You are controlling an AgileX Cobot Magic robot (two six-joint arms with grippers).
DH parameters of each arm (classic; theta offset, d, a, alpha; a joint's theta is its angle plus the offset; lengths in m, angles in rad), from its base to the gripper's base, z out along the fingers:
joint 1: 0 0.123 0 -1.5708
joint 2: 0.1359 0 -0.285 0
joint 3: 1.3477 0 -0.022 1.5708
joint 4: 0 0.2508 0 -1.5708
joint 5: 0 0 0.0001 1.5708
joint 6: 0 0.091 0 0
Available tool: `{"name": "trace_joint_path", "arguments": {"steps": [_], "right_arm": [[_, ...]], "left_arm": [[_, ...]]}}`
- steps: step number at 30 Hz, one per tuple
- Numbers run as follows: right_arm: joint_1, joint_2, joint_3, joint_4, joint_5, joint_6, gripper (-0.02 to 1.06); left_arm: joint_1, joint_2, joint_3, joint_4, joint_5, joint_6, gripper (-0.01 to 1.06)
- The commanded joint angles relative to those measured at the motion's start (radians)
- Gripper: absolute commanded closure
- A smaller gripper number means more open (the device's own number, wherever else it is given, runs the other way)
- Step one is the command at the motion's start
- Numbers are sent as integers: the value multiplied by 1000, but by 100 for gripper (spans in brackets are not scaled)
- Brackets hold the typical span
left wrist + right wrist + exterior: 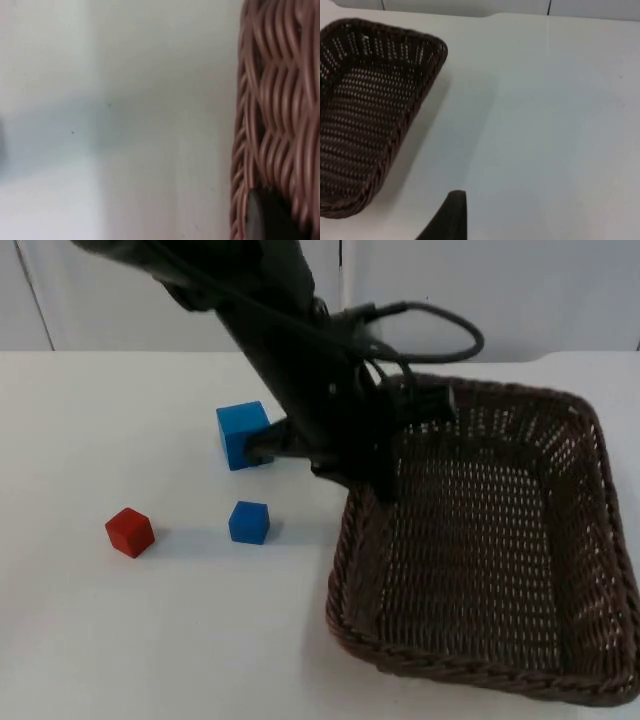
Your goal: Pick up the basket with the left hand and place the largest block into the basket with the right hand.
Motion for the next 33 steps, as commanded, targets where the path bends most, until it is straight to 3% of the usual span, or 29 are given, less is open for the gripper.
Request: {"name": "trace_joint_path", "arguments": {"steps": [1, 5, 12, 20, 24, 33], "right_arm": [[-8, -4, 0, -2, -6, 0, 0], [-8, -4, 0, -2, -6, 0, 0], [-8, -4, 0, -2, -6, 0, 0], [-8, -4, 0, -3, -6, 0, 0], [-8, -4, 0, -3, -6, 0, 0], [-8, -4, 0, 2, -6, 0, 0]], "left_arm": [[8, -47, -5, 5, 35, -9, 105], [52, -89, -3, -7, 96, 61, 105], [116, -121, -3, -31, 151, 83, 105], [205, -163, 45, -42, 290, 145, 105], [252, -224, 155, -65, 256, 186, 105], [428, -477, 519, -123, 87, 235, 105]]}}
